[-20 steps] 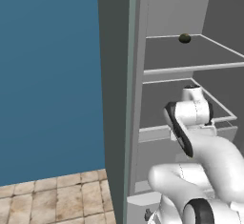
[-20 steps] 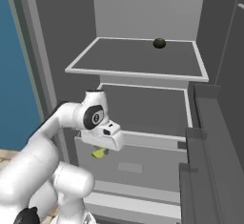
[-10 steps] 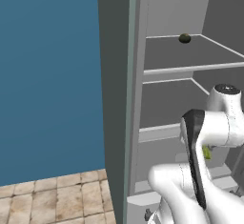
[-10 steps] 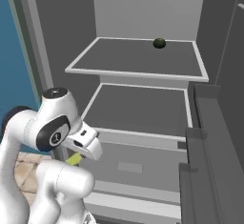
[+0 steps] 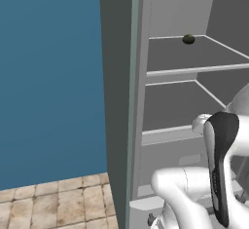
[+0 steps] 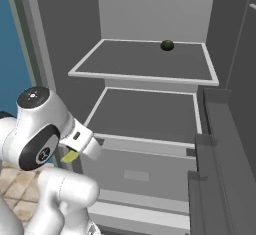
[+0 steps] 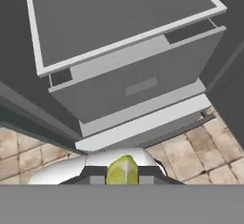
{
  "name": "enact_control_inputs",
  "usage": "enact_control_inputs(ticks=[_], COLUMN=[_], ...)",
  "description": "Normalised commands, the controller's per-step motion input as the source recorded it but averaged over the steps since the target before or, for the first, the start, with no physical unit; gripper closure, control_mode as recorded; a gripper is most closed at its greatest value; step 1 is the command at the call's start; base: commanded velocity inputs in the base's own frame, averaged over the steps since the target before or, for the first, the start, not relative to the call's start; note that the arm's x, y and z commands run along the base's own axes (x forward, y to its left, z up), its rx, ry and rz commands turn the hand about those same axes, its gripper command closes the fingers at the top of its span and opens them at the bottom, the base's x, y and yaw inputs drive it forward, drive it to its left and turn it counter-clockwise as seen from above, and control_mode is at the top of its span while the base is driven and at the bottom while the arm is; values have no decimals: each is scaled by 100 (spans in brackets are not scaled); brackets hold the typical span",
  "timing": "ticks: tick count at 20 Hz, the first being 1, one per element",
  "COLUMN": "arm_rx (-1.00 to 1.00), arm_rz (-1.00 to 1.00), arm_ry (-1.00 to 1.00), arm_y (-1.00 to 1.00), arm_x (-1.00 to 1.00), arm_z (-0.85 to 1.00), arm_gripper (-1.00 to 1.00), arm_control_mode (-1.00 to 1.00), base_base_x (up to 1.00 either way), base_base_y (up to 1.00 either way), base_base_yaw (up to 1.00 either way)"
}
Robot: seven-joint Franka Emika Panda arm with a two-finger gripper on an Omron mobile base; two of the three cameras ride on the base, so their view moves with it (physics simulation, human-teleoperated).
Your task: Take the lemon wedge from the fridge and place it on the plate with fish on the dining counter.
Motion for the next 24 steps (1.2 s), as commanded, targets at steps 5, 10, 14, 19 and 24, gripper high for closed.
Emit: enact_control_inputs(ticks=[5,10,14,19,24], arm_rx=[-1,0,0,0,0], arm_rz=[10,0,0,0,0], arm_ry=[-3,0,0,0,0], arm_y=[5,0,0,0,0], arm_x=[-40,0,0,0,0], arm_z=[0,0,0,0,0], arm_gripper=[100,100,100,100,100], arm_control_mode=[100,100,100,100,100], base_base_x=[-54,-18,0,0,4], base_base_y=[14,11,33,32,32], base_base_yaw=[34,91,90,87,85])
